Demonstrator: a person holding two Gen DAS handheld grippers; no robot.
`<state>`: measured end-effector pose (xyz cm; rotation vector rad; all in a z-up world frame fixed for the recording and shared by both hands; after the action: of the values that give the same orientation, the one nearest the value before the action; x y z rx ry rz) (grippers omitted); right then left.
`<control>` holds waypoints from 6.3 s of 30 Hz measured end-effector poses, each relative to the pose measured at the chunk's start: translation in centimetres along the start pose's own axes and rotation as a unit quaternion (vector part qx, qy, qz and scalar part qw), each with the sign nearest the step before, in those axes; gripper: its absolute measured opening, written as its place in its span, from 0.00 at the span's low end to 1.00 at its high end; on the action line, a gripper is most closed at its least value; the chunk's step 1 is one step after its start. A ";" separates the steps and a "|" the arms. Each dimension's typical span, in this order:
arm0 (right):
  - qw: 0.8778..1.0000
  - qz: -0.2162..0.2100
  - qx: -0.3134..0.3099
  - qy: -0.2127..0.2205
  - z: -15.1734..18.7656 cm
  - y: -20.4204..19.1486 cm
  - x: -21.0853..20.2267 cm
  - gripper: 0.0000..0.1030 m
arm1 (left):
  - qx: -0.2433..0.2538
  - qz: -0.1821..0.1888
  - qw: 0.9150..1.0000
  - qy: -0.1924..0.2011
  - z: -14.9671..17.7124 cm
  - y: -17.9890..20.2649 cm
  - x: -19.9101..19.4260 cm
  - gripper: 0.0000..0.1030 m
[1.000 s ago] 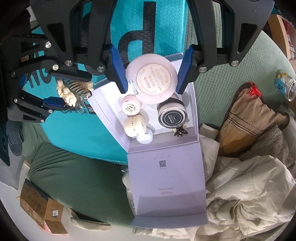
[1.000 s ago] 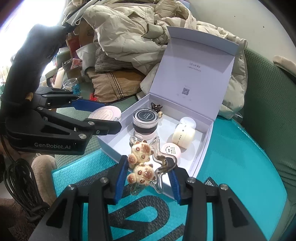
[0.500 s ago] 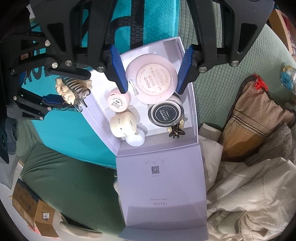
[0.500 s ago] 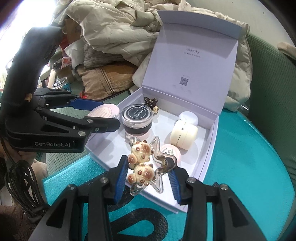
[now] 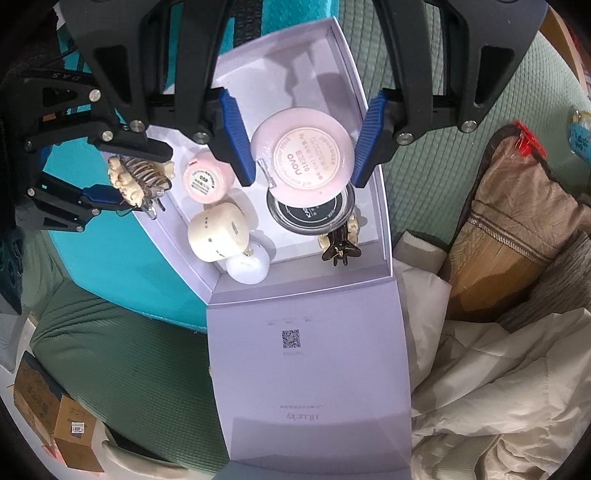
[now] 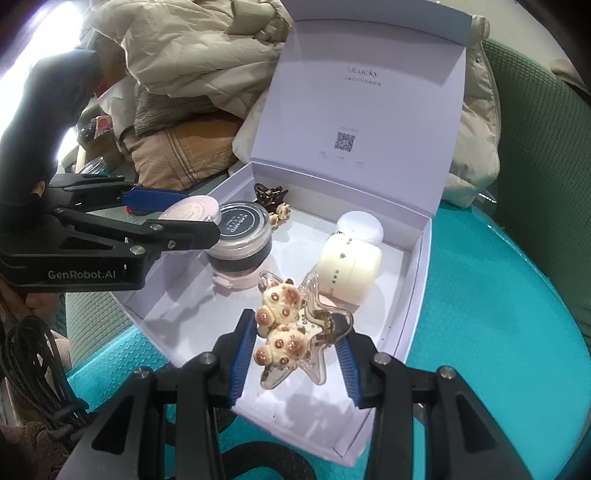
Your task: Organize objects
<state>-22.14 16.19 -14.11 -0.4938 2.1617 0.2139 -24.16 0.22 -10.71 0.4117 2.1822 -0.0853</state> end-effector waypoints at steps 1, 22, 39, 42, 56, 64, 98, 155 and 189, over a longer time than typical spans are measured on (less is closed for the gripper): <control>1.000 0.000 0.001 -0.001 0.0 0.1 0.2 0.42 | 0.000 0.001 1.000 -0.001 -0.1 -0.1 0.2 0.50; 1.000 0.013 0.004 -0.021 -0.4 1.1 3.9 0.42 | 0.011 0.016 1.000 -0.002 -2.1 -1.0 3.6 0.50; 1.000 0.013 -0.002 -0.027 -0.5 0.7 5.1 0.42 | 0.009 0.004 1.000 0.000 -2.3 -1.7 4.4 0.50; 0.999 0.020 0.001 -0.029 -0.3 0.9 5.2 0.43 | -0.004 0.012 1.000 -0.001 -2.1 -1.9 4.5 0.50; 0.998 0.034 0.001 -0.052 0.0 0.8 5.8 0.51 | -0.003 -0.001 1.000 0.006 -2.0 -2.3 4.7 0.67; 0.999 0.035 0.012 -0.039 -0.1 1.1 4.2 0.54 | 0.010 -0.021 1.000 -0.004 -2.0 -1.8 4.2 0.67; 0.991 0.096 0.065 0.063 -1.6 1.8 -7.8 0.81 | -0.006 -0.056 0.996 0.068 -3.8 1.1 -6.4 0.89; 0.989 0.111 0.086 0.038 11.5 -5.7 -18.4 0.89 | -0.049 -0.114 0.990 0.061 12.5 6.3 -18.1 0.93; 0.991 0.106 0.075 0.018 11.6 -6.3 -17.4 0.89 | -0.052 -0.105 0.992 0.045 13.5 6.0 -17.7 0.93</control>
<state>-1.75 18.97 -6.93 -0.1825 2.2444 0.1587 -2.05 -1.53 -4.33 0.1272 2.3028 -0.0683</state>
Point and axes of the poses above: each gripper's, at about its wrist camera, not at the fingertips, and x roughly the way its jaws point, y to its right, z to its underside, the point moved 6 cm from there along x, roughly the way its jaws point, and after that the axes turned 1 degree about x, right-handed, at the moved point
